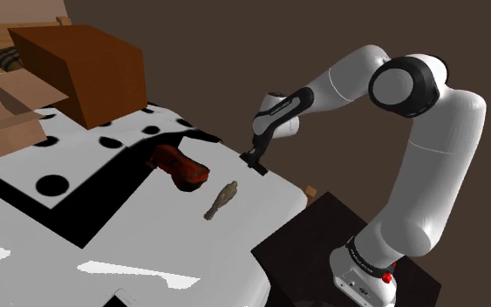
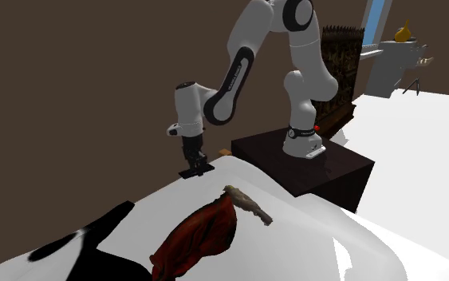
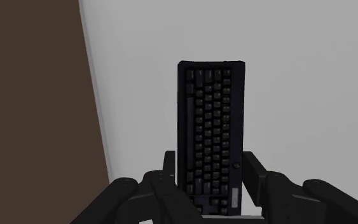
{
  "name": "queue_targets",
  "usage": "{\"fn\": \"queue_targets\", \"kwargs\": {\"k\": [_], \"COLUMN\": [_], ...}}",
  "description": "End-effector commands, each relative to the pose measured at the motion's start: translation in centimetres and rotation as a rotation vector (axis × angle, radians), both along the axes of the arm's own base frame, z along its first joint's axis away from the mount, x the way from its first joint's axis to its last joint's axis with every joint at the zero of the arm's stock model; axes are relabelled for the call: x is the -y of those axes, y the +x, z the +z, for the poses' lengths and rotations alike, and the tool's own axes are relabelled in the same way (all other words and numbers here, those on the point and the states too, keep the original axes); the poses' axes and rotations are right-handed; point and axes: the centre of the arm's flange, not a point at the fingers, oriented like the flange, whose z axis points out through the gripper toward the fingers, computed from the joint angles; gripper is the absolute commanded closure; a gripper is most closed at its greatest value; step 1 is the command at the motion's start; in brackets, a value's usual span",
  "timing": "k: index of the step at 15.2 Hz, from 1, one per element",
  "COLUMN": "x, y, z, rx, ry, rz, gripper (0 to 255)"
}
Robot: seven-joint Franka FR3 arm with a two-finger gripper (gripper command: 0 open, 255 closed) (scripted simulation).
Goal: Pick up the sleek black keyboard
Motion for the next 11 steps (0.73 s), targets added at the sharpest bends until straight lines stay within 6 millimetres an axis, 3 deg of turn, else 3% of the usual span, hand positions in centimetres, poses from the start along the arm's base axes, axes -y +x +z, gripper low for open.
{"fn": "queue_targets", "kwargs": {"k": [1,9,11], "x": [0.0,0.0,0.0], "y": [0.0,0.0,0.0], "z": [1.1,5.3,5.4], "rx": [0.000,0.000,0.000], "ry": [0.000,0.000,0.000], "rz": [0.000,0.000,0.000], "gripper": [255,255,255]}}
